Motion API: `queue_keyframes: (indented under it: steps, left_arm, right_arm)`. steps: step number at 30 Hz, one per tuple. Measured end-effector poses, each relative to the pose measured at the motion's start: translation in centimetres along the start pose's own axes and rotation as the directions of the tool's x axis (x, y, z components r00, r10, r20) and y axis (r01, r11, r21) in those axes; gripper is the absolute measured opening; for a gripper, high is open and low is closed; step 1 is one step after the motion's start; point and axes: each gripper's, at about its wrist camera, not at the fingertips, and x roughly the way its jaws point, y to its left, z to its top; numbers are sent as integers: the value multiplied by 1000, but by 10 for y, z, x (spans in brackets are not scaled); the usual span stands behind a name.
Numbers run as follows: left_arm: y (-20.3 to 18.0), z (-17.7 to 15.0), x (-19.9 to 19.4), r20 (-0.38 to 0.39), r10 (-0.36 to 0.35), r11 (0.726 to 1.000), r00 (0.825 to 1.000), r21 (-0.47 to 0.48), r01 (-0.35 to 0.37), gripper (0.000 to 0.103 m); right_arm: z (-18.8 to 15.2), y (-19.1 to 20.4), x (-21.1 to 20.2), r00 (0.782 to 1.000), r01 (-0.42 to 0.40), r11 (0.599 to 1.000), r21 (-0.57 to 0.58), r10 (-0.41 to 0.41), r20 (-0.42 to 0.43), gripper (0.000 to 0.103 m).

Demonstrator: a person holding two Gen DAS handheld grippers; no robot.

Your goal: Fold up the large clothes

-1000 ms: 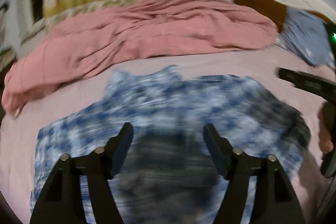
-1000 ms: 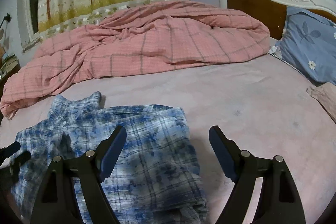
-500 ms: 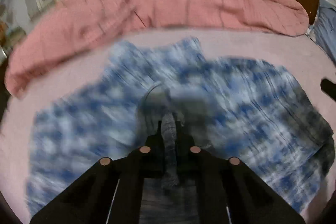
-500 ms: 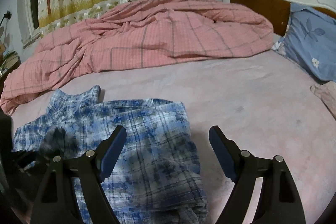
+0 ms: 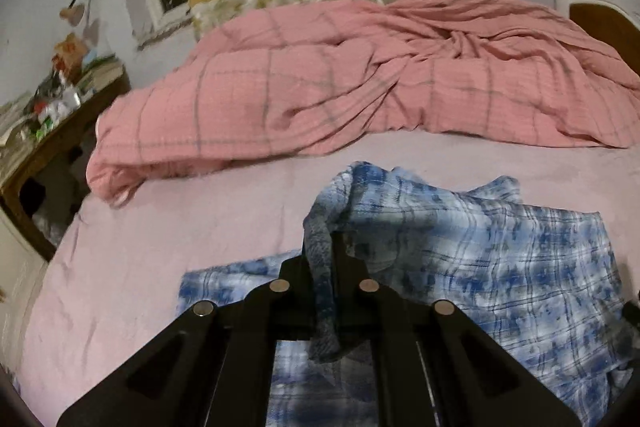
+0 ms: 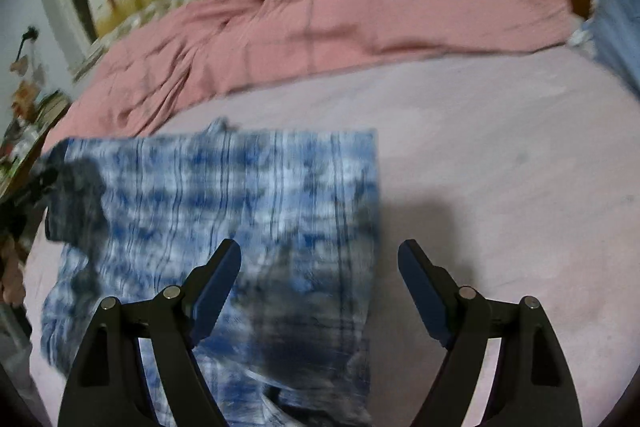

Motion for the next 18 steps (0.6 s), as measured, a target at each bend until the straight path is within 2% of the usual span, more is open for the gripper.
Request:
queue_keyframes:
  steps: [2, 5, 7, 8, 10, 11, 12, 13, 16, 18]
  left_arm:
    - [7, -6, 6, -33, -44, 999, 998, -9, 44, 5]
    - [15, -15, 14, -93, -82, 996, 992, -32, 80, 7]
    - [18, -19, 16, -124, -123, 992, 985, -42, 118, 11]
    - [19, -20, 17, -122, -124, 992, 985, -35, 121, 13]
    - [22, -21, 16, -108, -76, 997, 991, -21, 74, 33]
    - [25, -20, 16, -97, -39, 999, 995, -26, 36, 50]
    - [30, -20, 15, -85, -13, 999, 996, -41, 10, 56]
    - [36, -20, 15, -80, 4, 998, 997, -60, -9, 56]
    - [54, -22, 20, -89, 25, 993, 996, -110, -35, 56]
    - [60, -24, 24, -101, 40, 992, 994, -117, -52, 56]
  right_arm:
    - [-3, 9, 12, 997, 61, 997, -48, -63, -42, 83]
    - [-7, 16, 26, 979, 189, 976, -112, -196, -58, 83]
    - [-8, 13, 33, 956, 276, 954, -117, -285, -65, 76]
    - [-7, 7, 36, 932, 347, 931, -111, -355, -68, 74]
    - [-5, -5, 38, 905, 412, 907, -87, -418, -73, 63]
    - [-4, -12, 37, 904, 416, 907, -67, -421, -82, 61]
    - [-2, -20, 34, 913, 396, 918, -34, -397, -89, 60]
    - [0, -26, 29, 930, 358, 934, -7, -357, -84, 60]
    - [4, -26, 8, 989, 147, 988, 43, -146, -39, 60]
    - [3, -15, 0, 999, 24, 1000, 19, -23, -27, 60]
